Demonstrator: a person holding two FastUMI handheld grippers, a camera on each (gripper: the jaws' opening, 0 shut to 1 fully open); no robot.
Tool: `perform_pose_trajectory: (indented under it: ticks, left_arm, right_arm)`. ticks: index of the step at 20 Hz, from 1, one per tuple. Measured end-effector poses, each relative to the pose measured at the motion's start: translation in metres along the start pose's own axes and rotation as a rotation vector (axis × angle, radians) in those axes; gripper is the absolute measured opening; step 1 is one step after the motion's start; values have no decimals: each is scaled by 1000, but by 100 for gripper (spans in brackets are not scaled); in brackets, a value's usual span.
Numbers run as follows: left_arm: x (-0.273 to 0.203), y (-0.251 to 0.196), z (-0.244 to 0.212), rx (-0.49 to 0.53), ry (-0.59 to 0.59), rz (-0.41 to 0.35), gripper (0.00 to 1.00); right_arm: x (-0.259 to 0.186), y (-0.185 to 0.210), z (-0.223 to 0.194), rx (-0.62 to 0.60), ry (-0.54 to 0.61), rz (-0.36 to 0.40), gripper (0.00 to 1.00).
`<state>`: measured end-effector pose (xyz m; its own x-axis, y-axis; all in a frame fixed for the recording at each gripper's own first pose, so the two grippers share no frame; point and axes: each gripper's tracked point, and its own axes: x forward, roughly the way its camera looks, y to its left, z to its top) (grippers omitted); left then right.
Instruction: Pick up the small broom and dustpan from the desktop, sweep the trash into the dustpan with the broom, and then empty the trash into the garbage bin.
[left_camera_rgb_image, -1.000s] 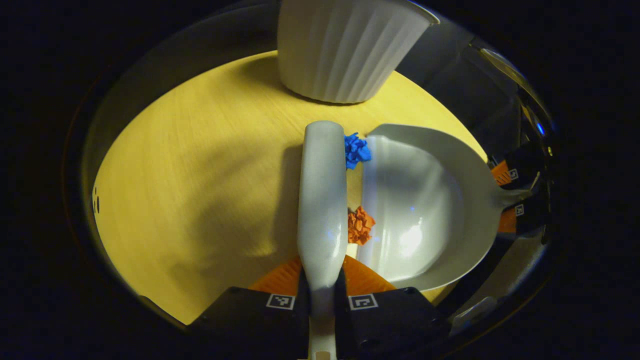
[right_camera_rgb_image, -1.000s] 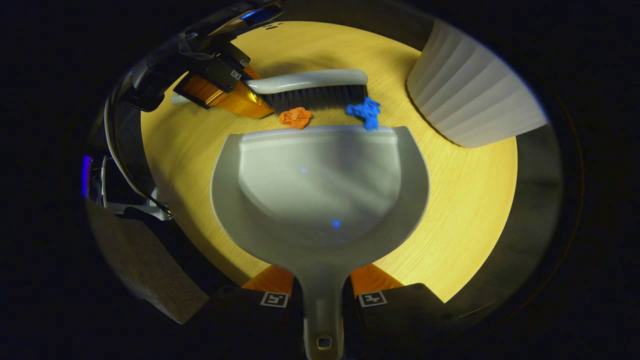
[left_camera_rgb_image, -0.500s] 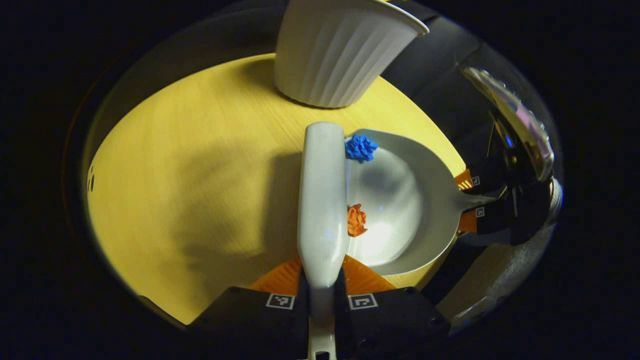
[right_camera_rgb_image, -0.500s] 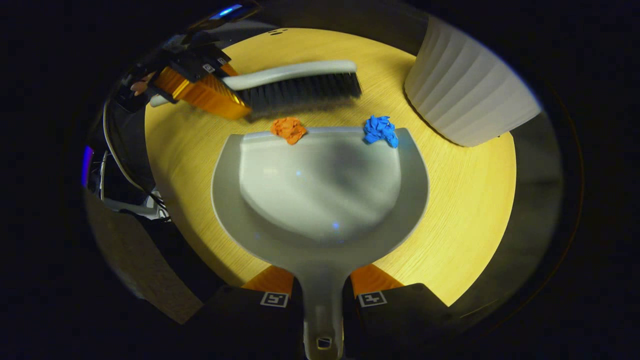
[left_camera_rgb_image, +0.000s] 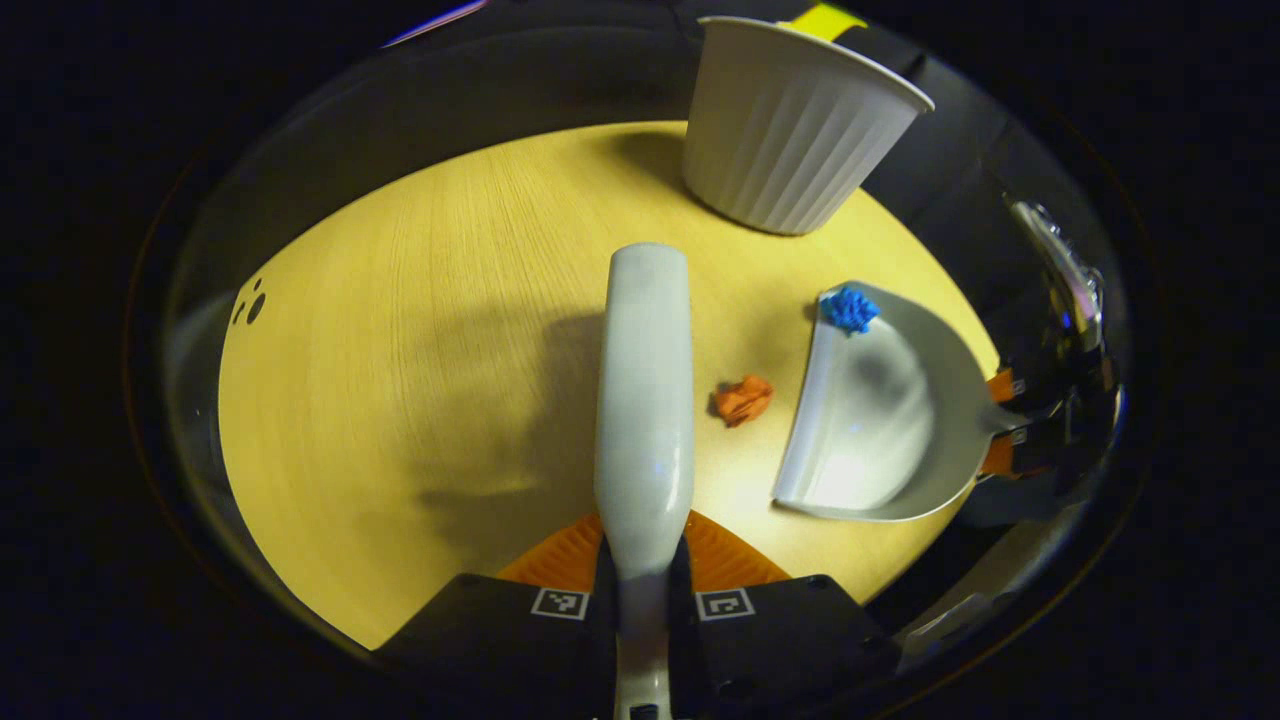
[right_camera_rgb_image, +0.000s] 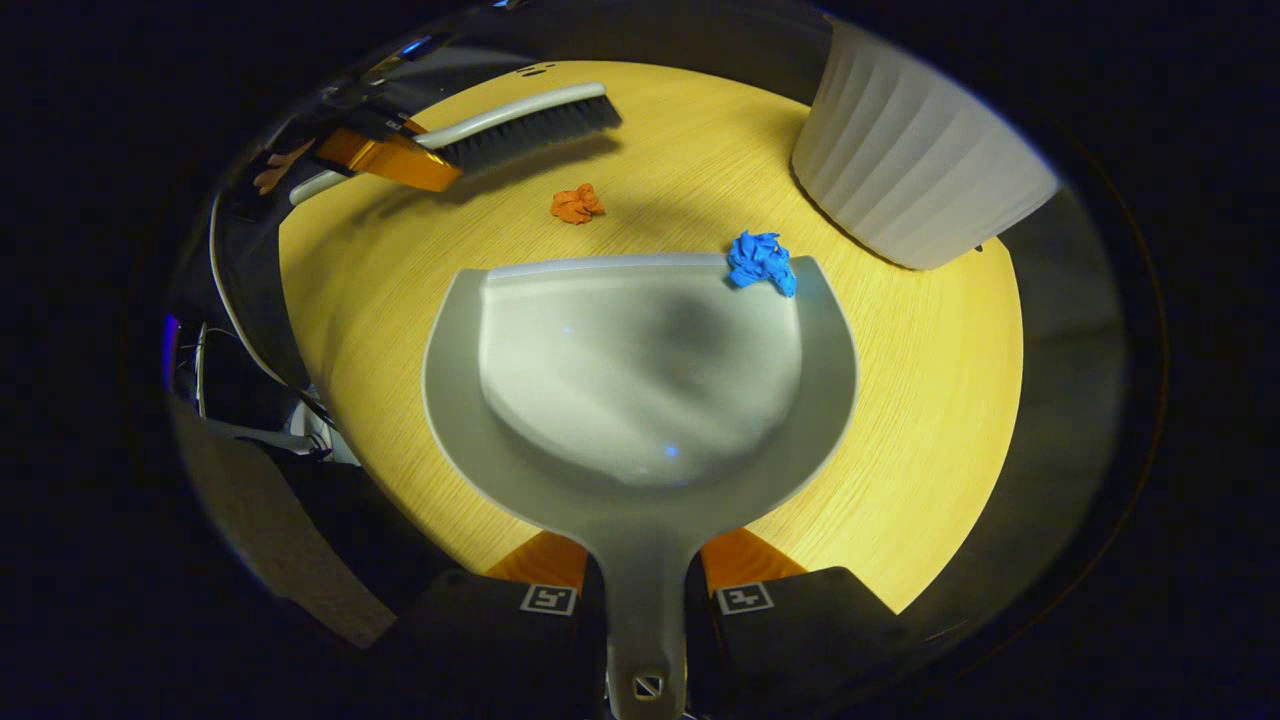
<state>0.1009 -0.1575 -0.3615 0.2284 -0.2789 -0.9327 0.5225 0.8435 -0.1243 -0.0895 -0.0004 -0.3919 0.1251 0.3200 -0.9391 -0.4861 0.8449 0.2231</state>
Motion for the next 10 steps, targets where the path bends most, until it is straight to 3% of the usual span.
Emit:
perform_pose_trajectory:
  ticks: [2,7,9,10]
  left_arm:
    - [6,-13,-5,22,35,-20,24]
    - [16,-57,-8,70,66,-110,25]
    - [10,-75,-13,94,89,-164,25]
    - [3,-92,-19,89,109,-231,25]
  right_arm:
    - [2,2,-1,13,8,3,31]
    - [2,3,-2,27,22,9,35]
    - [2,1,-2,18,19,5,36]
    - [3,1,-3,12,14,4,36]
